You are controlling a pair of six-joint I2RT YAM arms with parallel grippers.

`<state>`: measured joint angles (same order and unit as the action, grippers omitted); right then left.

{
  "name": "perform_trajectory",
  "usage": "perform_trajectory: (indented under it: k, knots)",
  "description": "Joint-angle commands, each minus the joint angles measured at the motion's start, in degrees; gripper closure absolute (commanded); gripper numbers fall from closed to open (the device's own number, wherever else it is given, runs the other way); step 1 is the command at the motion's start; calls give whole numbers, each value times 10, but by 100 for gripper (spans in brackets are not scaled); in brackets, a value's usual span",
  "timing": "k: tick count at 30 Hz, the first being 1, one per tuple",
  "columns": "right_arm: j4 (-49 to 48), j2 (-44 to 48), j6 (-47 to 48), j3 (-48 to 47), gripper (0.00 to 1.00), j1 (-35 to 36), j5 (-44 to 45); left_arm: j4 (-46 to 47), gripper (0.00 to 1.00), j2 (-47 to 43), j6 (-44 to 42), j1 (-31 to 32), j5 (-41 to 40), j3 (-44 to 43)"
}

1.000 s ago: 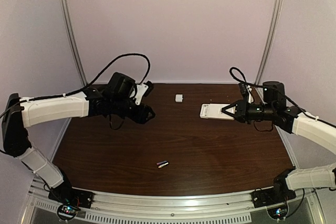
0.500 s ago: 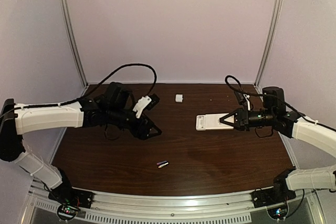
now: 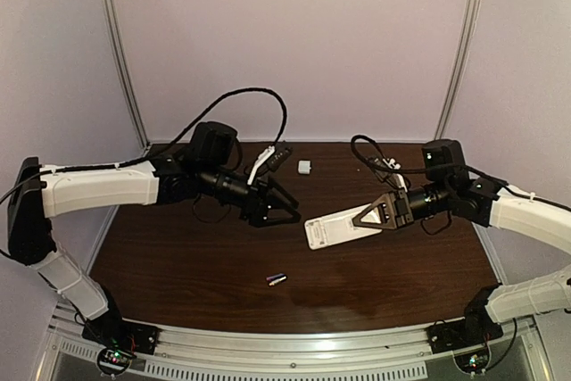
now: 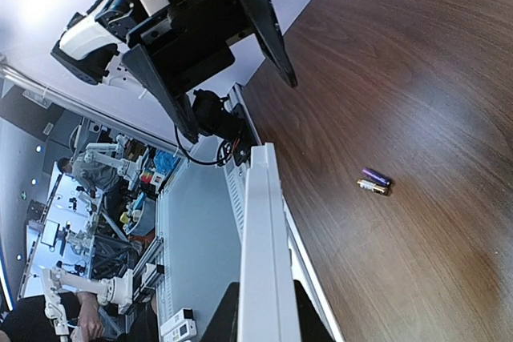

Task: Load the batteries into the remote control
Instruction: Pass from the right arm to the left

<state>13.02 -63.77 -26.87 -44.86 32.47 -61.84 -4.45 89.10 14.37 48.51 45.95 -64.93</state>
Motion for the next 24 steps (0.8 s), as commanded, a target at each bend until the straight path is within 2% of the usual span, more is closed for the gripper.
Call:
perform_trajectory:
  k: [1,6,10,22,23,24]
  knots:
    - [22,-9,50,-33,100,20,-20,9,31,25,-3,15,88,-20]
    - [65,-28,91,-61,100,39,-11,0,40,48,-6,28,132,-36]
    - [80,-33,109,-78,100,51,-1,-6,49,63,-6,30,135,-47]
    - [84,-35,110,-99,100,56,4,-6,86,77,2,31,160,-60]
    - [84,-36,109,-101,96,56,6,-4,88,78,3,31,161,-61]
    - [84,-36,107,-102,84,56,13,-3,91,77,6,31,162,-61]
